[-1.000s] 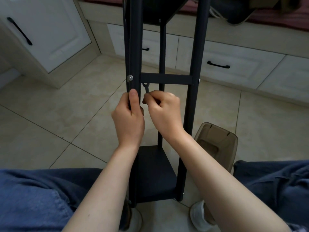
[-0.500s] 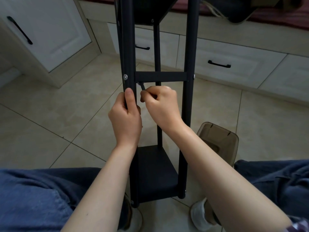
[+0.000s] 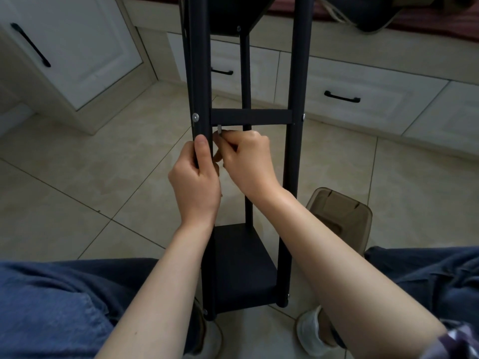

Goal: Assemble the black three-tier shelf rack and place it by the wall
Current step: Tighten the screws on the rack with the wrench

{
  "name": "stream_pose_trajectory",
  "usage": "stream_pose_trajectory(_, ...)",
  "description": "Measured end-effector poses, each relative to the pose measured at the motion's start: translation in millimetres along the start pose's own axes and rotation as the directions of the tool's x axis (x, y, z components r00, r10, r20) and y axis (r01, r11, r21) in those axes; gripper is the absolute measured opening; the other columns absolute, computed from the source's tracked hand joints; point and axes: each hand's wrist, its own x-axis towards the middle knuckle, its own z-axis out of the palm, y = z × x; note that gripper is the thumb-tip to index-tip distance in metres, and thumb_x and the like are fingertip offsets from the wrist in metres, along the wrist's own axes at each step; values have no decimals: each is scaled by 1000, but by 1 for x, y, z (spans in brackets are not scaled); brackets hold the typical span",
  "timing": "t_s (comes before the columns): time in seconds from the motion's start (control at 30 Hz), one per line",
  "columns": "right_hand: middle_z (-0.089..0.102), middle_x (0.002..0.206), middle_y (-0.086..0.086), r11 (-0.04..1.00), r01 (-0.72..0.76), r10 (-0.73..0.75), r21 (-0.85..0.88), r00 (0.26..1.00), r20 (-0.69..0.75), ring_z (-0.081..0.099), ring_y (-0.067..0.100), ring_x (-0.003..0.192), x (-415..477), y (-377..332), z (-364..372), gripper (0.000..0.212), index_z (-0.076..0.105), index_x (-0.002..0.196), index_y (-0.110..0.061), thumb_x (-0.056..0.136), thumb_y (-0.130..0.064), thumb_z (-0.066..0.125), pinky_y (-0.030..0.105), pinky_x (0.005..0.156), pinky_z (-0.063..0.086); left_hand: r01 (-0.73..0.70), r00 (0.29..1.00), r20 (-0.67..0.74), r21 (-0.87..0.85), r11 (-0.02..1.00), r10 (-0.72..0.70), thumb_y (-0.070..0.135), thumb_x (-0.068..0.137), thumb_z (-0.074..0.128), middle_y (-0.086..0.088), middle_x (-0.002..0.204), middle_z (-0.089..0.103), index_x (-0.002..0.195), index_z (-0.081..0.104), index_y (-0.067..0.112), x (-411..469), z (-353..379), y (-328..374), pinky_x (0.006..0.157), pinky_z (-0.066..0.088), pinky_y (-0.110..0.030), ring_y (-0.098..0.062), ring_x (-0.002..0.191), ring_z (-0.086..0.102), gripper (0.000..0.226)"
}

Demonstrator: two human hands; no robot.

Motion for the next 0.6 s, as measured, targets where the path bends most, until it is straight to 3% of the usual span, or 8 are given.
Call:
stream_pose_trajectory(0.17, 70, 68, 10, 997, 37, -34, 70, 999, -42, 68, 18, 62, 3, 4, 10, 29, 72, 76, 3, 99, -8, 57, 37, 65, 55, 5, 1000, 14, -14, 1000, -5, 28, 109, 40, 14, 60, 47, 72, 49, 26, -1, 0, -1, 56, 36, -7, 4, 57, 52, 38)
stream_pose_trajectory(0.33, 61, 59, -3, 989, 20, -12, 148, 998, -58, 58, 2, 54, 6, 7, 16, 30, 69, 73, -1, 99, -9, 57, 9, 55, 41, 8, 1000, 17, -12, 1000, -7, 27, 110, 40, 11, 57, 46, 72, 50, 20, -1, 1, -2, 55, 36, -10, 0, 53, 51, 40)
stream_pose_trajectory(0.47, 66, 62, 6, 987, 44, -31, 154, 996, -84, 61, 10, 57, 6, 10, 17, 29, 68, 74, 1, 99, -9, 56, 13, 54, 44, 12, 999, 32, -21, 1000, -11, 29, 110, 40, 11, 59, 47, 75, 53, 15, -1, 2, -4, 55, 36, -10, -1, 54, 51, 40)
stream_pose_trajectory(0.53, 68, 65, 8, 987, 41, -30, 153, 997, -78, 63, 12, 59, 5, 10, 16, 28, 69, 77, 1, 99, -9, 55, 18, 57, 49, 7, 999, 37, -21, 1000, -7, 29, 110, 40, 12, 58, 46, 72, 51, 21, -1, 3, -3, 55, 36, -9, 0, 54, 51, 40)
stream_pose_trajectory(0.6, 64, 59, 3, 991, 8, -2, 135, 999, -44, 60, 9, 56, 3, 11, 14, 31, 66, 72, -3, 99, -10, 54, 13, 54, 44, -4, 999, 34, -15, 1000, 5, 28, 109, 40, 13, 57, 44, 68, 47, 28, -1, 3, -1, 55, 35, -9, 1, 53, 50, 41)
